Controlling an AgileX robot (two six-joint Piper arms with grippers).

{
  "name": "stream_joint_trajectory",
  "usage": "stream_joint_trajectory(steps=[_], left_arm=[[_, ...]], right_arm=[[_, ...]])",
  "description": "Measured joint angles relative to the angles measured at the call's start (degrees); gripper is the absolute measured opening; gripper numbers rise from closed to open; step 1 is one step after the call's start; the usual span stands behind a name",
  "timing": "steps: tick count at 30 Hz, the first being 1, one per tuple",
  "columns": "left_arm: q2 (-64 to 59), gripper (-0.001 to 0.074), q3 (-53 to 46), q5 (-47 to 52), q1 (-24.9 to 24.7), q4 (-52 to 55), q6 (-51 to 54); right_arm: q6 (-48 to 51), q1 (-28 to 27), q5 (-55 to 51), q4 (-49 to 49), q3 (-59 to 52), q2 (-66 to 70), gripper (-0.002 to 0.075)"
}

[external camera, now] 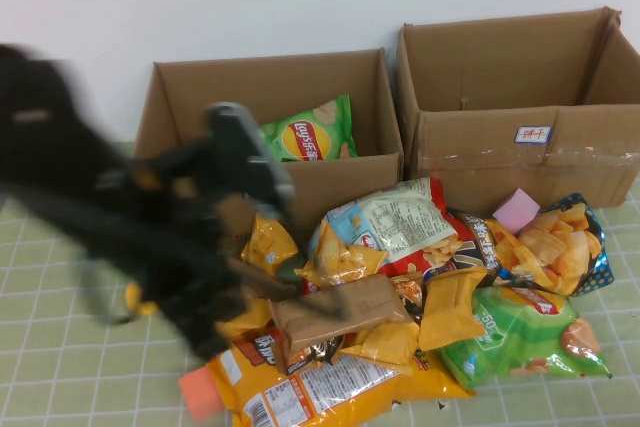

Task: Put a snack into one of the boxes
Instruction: Pick up the biscuit

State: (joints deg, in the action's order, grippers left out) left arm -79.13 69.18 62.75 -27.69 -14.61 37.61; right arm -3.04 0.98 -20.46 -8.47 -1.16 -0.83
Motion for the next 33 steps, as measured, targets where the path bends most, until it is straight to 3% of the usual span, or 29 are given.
stream_joint_trajectory(steps=[3, 7, 10, 23, 33], left_arm=[[-6.24, 0.0249, 4.46, 0.1, -3.65, 2.96, -2.06], [-14.49, 0.0514, 9.57, 0.1, -6.97, 4.12, -4.15], [-20.46, 0.0608, 13.25, 0.1, -8.01, 4.35, -5.78], [-37.1, 0.0606, 24.8, -1.19, -8.15, 9.6, -7.03], [-38.73, 0.0602, 25.49, 1.21, -8.15, 7.4, -5.17]], right_arm=[[0.0, 0.0, 0.0, 0.0, 0.0, 0.0, -0.0002], [0.0, 0.0, 0.0, 0.0, 0.0, 0.0, -0.0002], [0.0, 0.0, 0.0, 0.0, 0.0, 0.0, -0.0002], [0.0, 0.0, 0.0, 0.0, 0.0, 0.0, -0.0002], [0.0, 0.0, 0.0, 0.0, 0.0, 0.0, -0.0002]])
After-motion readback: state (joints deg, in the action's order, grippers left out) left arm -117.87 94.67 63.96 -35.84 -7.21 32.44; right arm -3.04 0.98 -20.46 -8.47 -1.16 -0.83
